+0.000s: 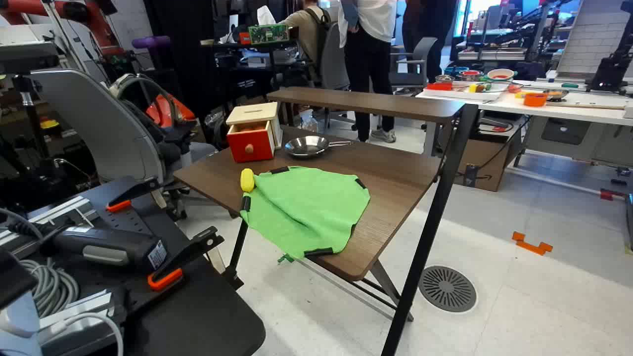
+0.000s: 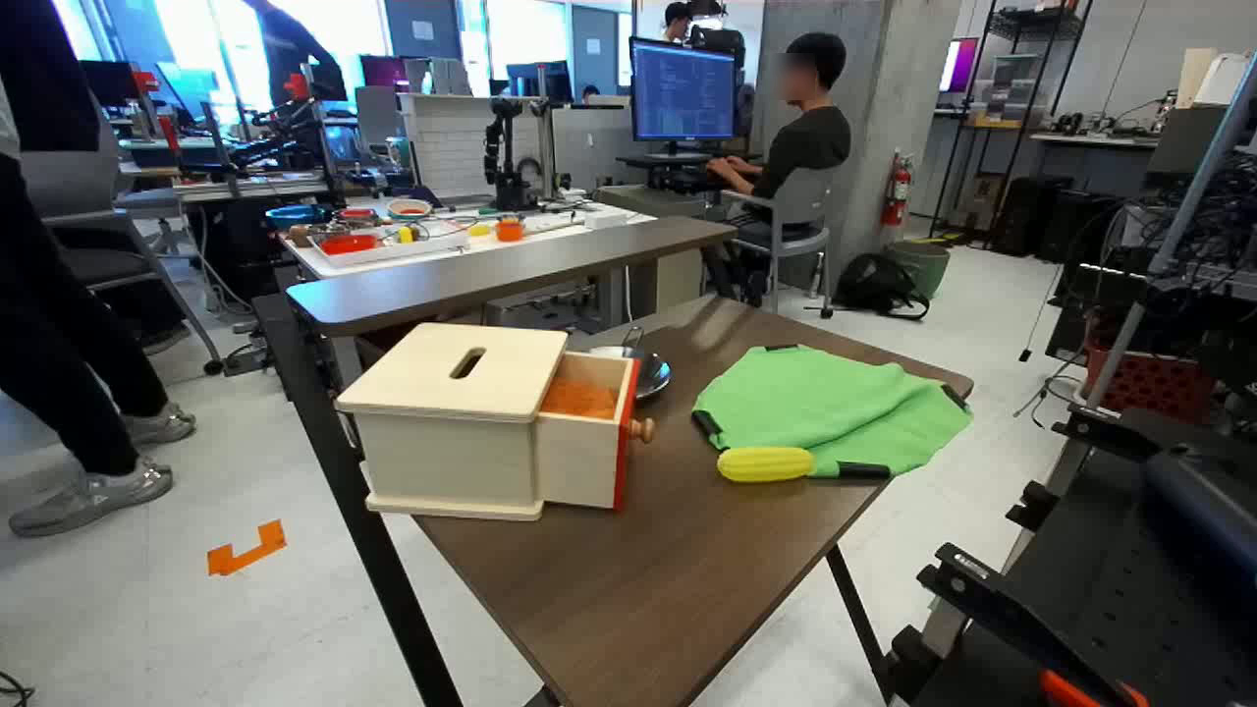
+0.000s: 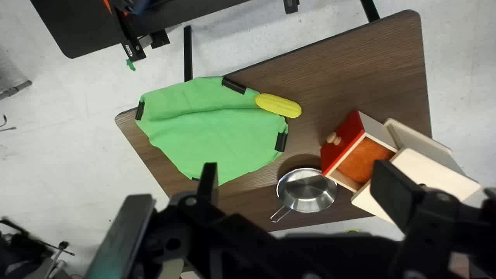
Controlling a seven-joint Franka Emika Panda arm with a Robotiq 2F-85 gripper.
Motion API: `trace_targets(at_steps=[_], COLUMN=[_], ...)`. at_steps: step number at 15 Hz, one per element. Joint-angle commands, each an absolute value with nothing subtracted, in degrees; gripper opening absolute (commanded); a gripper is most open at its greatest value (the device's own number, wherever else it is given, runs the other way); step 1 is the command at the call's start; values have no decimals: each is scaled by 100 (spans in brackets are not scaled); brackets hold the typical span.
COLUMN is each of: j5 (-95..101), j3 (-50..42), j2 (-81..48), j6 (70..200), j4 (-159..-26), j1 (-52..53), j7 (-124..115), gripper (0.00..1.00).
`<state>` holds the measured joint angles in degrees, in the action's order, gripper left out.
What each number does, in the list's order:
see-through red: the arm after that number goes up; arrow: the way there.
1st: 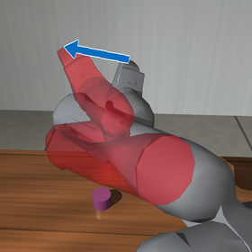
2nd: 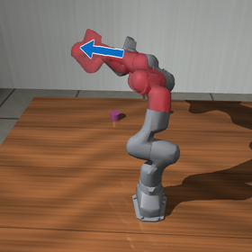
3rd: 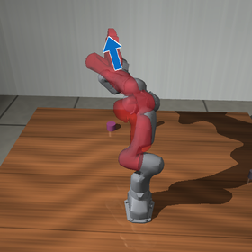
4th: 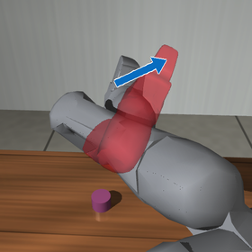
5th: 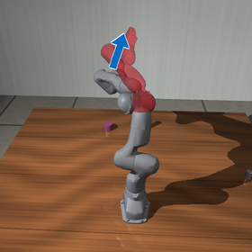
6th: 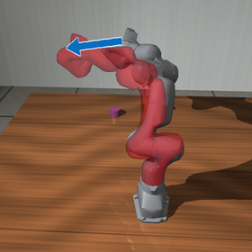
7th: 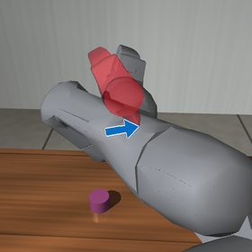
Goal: Fold the cloth on the table and put the cob on the pan
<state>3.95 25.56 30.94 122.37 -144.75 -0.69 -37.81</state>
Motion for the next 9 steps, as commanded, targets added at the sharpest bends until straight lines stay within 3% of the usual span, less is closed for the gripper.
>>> trace_targets(at_steps=[1,9], j5=[530,611], j3=[2363,2402], j2=[3042,3008], j6=[12219,12284], j4=[-14464,-14466], j1=[142,63], j7=[-3886,-4035], gripper=[100,100])
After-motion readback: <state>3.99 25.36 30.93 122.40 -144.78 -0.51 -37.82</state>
